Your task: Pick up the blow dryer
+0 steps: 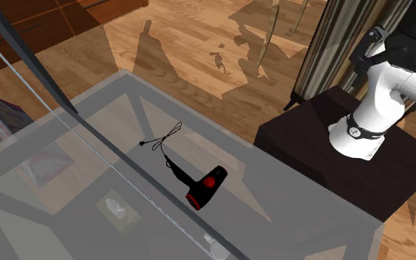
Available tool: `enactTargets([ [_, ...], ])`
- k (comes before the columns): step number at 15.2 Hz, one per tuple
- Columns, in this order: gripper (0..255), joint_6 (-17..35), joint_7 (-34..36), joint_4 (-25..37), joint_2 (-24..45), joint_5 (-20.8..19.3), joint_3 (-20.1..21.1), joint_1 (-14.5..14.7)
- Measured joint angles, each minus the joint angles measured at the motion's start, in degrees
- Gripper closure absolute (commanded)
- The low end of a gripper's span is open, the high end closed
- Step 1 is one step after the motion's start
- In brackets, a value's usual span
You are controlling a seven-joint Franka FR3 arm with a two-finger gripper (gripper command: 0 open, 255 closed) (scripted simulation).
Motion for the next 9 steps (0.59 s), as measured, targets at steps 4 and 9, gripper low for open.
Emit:
enactTargets([
  [4,0,4.04,-0.76,-1.3,2.7,-0.67,-0.22,-0.32],
  [9,0,12.55,-2.29,-0.69,11.39,-2.14,-0.83,-1.05],
])
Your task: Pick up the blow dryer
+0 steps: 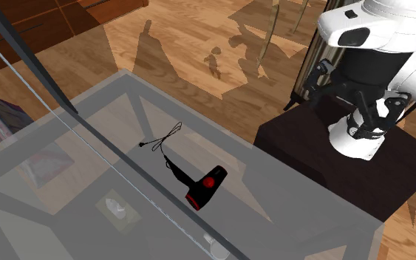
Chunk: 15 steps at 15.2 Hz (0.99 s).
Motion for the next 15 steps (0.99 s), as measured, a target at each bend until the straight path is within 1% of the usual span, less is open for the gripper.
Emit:
enactTargets([
  [4,0,6.92,-1.01,0.94,7.46,-1.05,-0.47,-0.57],
  [7,0,11.44,-1.62,3.62,14.35,-1.76,-0.85,-0.96],
  [13,0,19.06,-2.61,8.26,25.92,-3.11,-1.63,-1.72],
  [15,0,20.95,-3.11,11.28,30.56,-3.47,-2.02,-2.07],
])
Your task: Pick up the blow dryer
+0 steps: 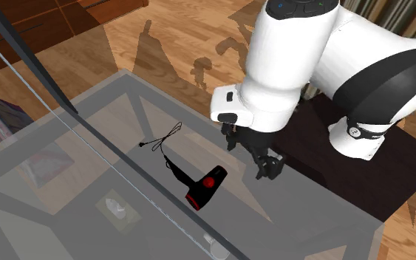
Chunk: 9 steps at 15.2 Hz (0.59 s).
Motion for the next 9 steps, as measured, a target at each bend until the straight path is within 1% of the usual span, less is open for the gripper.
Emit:
enactTargets([
  [2,0,1.64,-0.19,3.66,5.02,-0.26,-0.2,-0.2],
  [6,0,4.25,-0.79,9.18,12.69,-0.74,-0.72,-0.75],
  [7,0,4.53,-0.82,9.99,13.73,-0.78,-0.75,-0.79],
  [9,0,5.98,-0.78,9.6,14.76,-0.8,-0.76,-0.8],
])
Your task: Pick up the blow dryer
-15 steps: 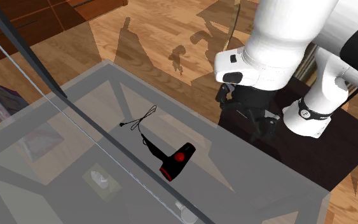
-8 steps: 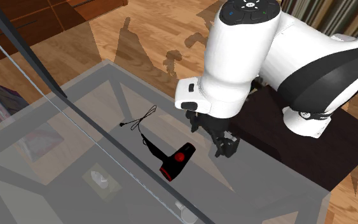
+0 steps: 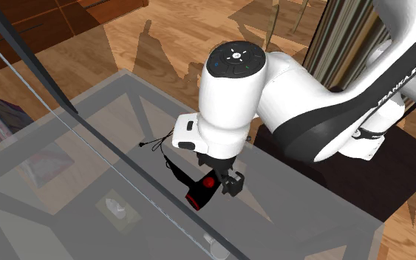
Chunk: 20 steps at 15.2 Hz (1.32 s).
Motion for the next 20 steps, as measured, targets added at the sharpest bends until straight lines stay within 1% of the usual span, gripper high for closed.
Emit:
enactTargets([
  [5,0,3.37,-0.16,-1.12,2.24,0.14,0.0,-0.11],
  [6,255,3.66,-0.15,-1.15,2.49,0.16,0.01,-0.1],
  [16,255,3.87,-0.15,-1.14,2.67,0.17,0.01,-0.11],
  [20,255,1.84,-0.02,-0.56,1.24,0.05,0.01,-0.02],
])
